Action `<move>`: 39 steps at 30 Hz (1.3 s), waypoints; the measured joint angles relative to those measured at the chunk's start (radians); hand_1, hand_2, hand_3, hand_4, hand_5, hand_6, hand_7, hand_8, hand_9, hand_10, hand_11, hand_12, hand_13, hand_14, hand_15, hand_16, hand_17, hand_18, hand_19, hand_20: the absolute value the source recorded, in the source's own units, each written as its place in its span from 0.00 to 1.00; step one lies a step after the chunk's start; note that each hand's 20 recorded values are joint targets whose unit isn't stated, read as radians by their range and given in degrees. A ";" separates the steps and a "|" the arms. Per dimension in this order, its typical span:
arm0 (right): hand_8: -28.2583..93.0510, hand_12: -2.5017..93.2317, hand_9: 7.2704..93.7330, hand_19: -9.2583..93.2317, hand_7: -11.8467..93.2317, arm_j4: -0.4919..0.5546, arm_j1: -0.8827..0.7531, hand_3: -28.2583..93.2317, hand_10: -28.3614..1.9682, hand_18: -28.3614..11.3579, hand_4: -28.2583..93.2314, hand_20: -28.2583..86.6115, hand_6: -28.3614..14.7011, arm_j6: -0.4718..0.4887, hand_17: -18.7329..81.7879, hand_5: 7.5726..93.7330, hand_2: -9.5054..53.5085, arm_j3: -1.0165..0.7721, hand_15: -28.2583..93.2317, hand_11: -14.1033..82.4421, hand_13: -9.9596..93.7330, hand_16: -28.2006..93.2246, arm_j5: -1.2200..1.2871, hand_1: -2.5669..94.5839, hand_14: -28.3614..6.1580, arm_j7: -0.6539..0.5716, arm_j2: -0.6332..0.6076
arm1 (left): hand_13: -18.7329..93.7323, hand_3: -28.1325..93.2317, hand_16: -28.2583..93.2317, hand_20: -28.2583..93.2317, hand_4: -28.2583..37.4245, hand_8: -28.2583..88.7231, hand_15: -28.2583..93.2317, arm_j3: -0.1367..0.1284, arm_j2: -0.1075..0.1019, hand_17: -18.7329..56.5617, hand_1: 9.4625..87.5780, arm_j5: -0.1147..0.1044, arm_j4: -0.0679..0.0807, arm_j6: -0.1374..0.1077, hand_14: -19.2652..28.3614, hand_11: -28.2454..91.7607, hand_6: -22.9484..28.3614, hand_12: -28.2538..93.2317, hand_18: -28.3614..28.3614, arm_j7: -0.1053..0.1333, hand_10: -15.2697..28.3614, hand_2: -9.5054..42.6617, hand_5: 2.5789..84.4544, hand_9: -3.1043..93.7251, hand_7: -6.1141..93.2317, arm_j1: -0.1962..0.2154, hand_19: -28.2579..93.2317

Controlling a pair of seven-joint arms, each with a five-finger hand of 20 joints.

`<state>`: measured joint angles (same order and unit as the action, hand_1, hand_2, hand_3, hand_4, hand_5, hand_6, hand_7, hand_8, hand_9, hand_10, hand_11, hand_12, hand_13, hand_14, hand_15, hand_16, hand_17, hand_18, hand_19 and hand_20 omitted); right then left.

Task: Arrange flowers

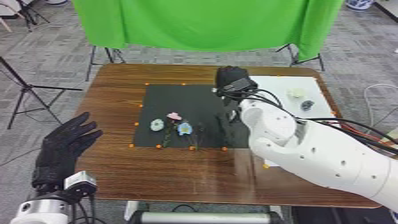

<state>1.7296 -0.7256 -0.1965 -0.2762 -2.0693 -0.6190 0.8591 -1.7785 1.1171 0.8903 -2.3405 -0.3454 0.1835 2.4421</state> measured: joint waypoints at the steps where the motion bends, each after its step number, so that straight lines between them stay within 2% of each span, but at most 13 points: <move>1: 0.21 0.36 0.98 1.00 0.40 -0.002 0.000 0.91 0.74 0.29 0.00 0.26 0.73 0.000 0.57 0.81 0.00 0.005 0.90 0.28 0.90 0.37 0.001 0.58 0.77 0.000 0.009 | 0.42 0.91 0.14 0.24 0.12 0.15 0.68 0.000 0.000 0.13 0.20 0.000 0.000 0.000 0.96 0.47 0.67 0.30 0.90 0.000 0.80 0.30 0.47 0.41 0.22 0.000 0.73; 10: 0.21 0.36 0.98 1.00 0.40 -0.033 0.009 0.91 0.74 0.29 0.00 0.25 0.73 -0.002 0.56 0.81 0.00 0.077 0.89 0.29 0.90 0.37 0.010 0.58 0.76 -0.010 0.086 | 0.42 0.91 0.14 0.24 0.12 0.15 0.68 0.000 0.000 0.13 0.20 0.001 0.001 0.003 0.96 0.47 0.67 0.30 0.90 -0.007 0.80 0.30 0.47 0.41 0.22 -0.011 0.73; 17: 0.21 0.36 0.98 1.00 0.40 -0.051 0.008 0.91 0.74 0.29 0.00 0.25 0.73 -0.002 0.56 0.81 0.00 0.097 0.89 0.29 0.90 0.36 0.029 0.58 0.76 -0.031 0.122 | 0.42 0.91 0.14 0.24 0.12 0.15 0.68 -0.004 0.000 0.13 0.20 0.003 0.005 0.013 0.96 0.47 0.67 0.30 0.90 -0.022 0.81 0.30 0.47 0.41 0.22 -0.027 0.73; 39: 0.20 0.35 0.95 0.99 0.39 -0.058 -0.020 0.91 0.72 0.29 0.00 0.23 0.71 0.021 0.54 0.77 0.00 0.141 0.87 0.26 0.88 0.36 0.049 0.55 0.75 -0.058 0.135 | 0.42 0.91 0.14 0.24 0.12 0.15 0.68 -0.010 -0.001 0.13 0.20 0.009 0.017 0.037 0.96 0.47 0.67 0.30 0.90 -0.050 0.81 0.30 0.47 0.41 0.22 -0.057 0.73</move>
<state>1.6711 -0.7452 -0.1760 -0.1355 -2.0203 -0.6773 0.9941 -1.7883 1.1156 0.8990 -2.3236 -0.3083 0.1338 2.3855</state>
